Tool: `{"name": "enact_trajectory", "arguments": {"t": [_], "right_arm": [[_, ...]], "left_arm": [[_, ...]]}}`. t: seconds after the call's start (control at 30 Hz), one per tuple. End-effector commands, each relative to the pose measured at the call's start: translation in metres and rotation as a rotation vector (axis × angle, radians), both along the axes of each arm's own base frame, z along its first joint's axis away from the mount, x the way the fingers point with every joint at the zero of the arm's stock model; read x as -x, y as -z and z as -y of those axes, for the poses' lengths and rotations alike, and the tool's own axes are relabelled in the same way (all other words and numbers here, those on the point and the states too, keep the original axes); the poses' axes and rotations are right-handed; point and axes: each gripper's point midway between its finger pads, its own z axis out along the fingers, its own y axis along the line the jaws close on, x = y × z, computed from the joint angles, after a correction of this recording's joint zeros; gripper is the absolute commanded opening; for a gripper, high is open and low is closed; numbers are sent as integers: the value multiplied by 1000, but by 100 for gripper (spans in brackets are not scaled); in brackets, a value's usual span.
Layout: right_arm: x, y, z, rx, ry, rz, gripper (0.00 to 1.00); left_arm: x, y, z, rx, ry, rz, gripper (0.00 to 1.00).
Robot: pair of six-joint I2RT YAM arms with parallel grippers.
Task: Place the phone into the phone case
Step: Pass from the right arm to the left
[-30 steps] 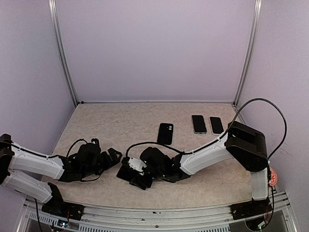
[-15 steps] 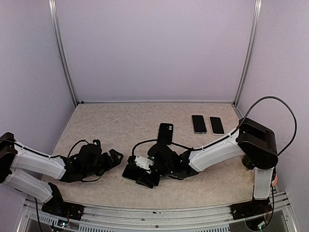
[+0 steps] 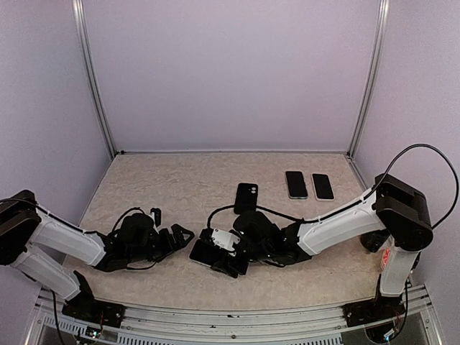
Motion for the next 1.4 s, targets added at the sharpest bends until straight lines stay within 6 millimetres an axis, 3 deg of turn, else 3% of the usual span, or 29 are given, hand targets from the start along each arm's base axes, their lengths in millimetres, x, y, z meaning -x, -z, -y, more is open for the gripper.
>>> {"name": "enact_trajectory", "arguments": {"t": [0.0,0.4,0.63,0.9,1.1,1.37], "right_arm": [[-9,-39,-4,-105,10,77,51],[-5,-51,0,-140,-7,99,51],[-6,-48,1,-131,-8,101,51],[-8,-44,3,-120,7,110,51],[-9,-43,4,-121,16,114,51],[-13,-42,7,-116,40,127,51]], "left_arm": [[5,-14,27,106,134,41,97],[18,-29,63,252,314,56,86],[26,-41,80,358,402,70,71],[33,-46,88,410,456,72,43],[36,-48,91,439,478,73,17],[39,-48,94,471,496,65,1]]}}
